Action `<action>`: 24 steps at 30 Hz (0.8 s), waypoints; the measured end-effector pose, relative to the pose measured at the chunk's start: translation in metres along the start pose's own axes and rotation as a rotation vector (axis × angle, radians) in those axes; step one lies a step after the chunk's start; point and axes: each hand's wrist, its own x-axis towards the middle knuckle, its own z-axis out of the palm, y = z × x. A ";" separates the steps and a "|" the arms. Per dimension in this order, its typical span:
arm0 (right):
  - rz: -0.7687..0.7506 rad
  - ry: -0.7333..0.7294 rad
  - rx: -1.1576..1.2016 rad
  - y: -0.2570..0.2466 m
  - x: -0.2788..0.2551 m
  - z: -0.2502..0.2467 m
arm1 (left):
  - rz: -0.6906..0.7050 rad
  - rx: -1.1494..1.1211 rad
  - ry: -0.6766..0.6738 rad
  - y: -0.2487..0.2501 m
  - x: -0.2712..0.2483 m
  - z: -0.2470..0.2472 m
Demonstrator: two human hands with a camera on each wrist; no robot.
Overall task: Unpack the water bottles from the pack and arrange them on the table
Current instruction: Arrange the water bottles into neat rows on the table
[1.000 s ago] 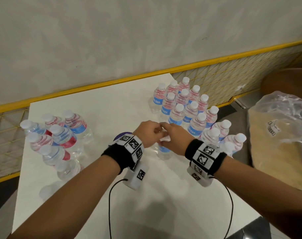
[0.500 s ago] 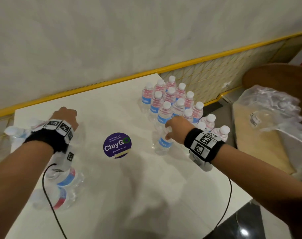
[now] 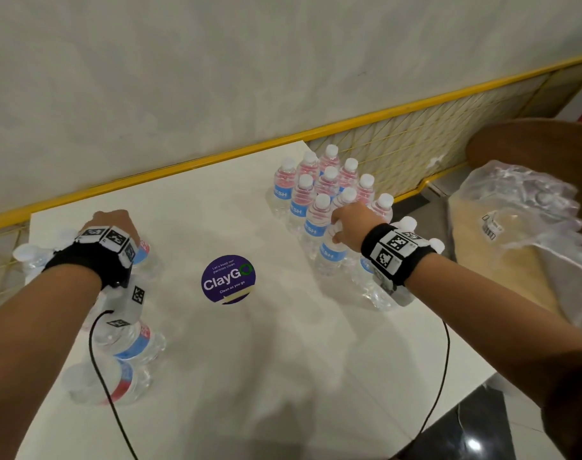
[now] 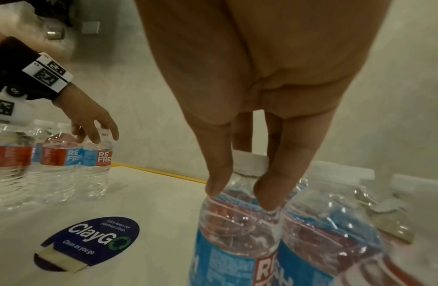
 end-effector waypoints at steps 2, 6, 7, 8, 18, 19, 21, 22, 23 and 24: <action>-0.003 0.006 0.007 0.001 0.000 0.002 | 0.009 0.005 -0.021 -0.004 0.005 0.000; 0.008 0.007 0.021 0.001 0.000 0.004 | 0.048 -0.060 0.027 -0.006 0.001 -0.006; 0.010 0.008 0.018 0.001 0.001 0.003 | 0.061 -0.084 0.036 -0.005 0.000 -0.007; 0.011 0.008 0.014 0.001 0.002 0.002 | 0.071 -0.115 0.036 -0.004 -0.003 -0.008; 0.010 0.001 -0.040 0.000 0.006 0.000 | 0.276 -0.183 -0.030 0.055 -0.043 -0.010; 0.008 0.003 -0.046 0.000 0.007 0.000 | 0.314 -0.193 -0.033 0.062 -0.048 -0.009; 0.014 0.002 -0.050 0.000 0.007 -0.001 | 0.391 -0.217 -0.033 0.077 -0.058 -0.007; 0.018 -0.003 -0.050 -0.001 0.007 -0.001 | 0.436 -0.221 -0.029 0.086 -0.063 -0.006; 0.023 -0.014 -0.053 -0.002 0.007 -0.002 | 0.476 -0.220 -0.028 0.094 -0.068 -0.005; 0.028 -0.020 -0.063 -0.003 0.006 -0.002 | 0.509 -0.220 -0.027 0.102 -0.073 -0.005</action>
